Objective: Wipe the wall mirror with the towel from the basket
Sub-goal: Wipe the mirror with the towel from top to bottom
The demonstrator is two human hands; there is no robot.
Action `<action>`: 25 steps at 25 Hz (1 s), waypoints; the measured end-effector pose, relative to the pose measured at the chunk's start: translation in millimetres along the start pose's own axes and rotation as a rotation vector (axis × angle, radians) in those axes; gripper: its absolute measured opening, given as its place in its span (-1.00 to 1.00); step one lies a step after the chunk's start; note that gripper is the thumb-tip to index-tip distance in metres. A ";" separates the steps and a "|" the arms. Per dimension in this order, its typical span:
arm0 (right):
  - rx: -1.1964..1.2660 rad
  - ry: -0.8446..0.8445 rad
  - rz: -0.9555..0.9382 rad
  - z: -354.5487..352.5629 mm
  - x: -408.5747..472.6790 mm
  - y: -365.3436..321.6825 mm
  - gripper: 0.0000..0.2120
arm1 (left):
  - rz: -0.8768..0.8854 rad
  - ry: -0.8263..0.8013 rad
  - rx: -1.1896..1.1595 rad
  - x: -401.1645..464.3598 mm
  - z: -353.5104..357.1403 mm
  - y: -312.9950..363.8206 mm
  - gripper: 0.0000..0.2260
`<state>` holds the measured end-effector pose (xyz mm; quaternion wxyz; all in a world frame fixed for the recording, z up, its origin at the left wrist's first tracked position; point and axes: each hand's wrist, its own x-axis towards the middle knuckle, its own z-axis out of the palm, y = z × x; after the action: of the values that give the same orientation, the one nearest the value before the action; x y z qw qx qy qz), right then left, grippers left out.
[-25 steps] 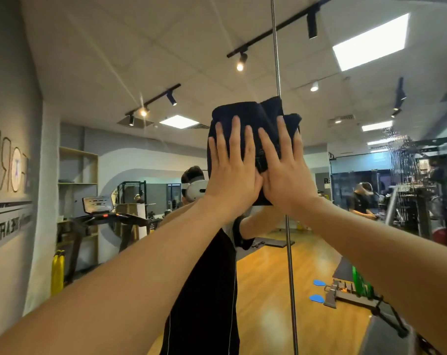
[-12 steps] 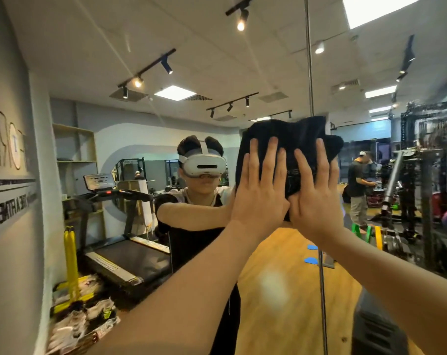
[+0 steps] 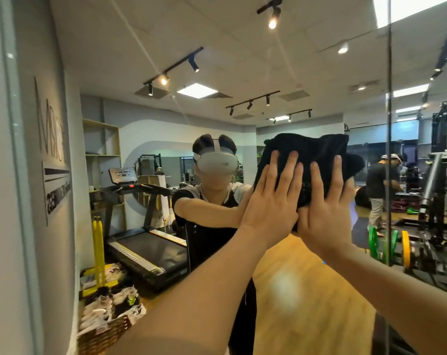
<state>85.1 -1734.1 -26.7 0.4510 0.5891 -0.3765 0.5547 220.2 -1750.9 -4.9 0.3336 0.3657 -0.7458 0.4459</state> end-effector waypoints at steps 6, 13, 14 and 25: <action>0.009 -0.045 0.059 36.7 -1.9 -110.3 -0.40 | -0.015 -0.013 0.050 -71.8 -28.5 -93.5 -0.38; 0.025 -0.259 0.083 74.3 2.7 -219.3 -0.37 | -0.075 -0.018 0.103 -145.8 -60.3 -187.6 -0.38; 0.038 -0.240 0.062 76.7 4.9 -237.2 -0.38 | -0.083 -0.019 0.112 -155.6 -63.8 -201.1 -0.37; 0.078 -0.285 0.052 120.7 19.0 -388.0 -0.23 | -0.198 -0.034 0.212 -250.2 -98.3 -323.6 -0.25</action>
<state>491.3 -1727.5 -49.2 0.3555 0.6690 -0.4299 0.4912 637.5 -1707.9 -37.4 0.3229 0.4782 -0.6603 0.4808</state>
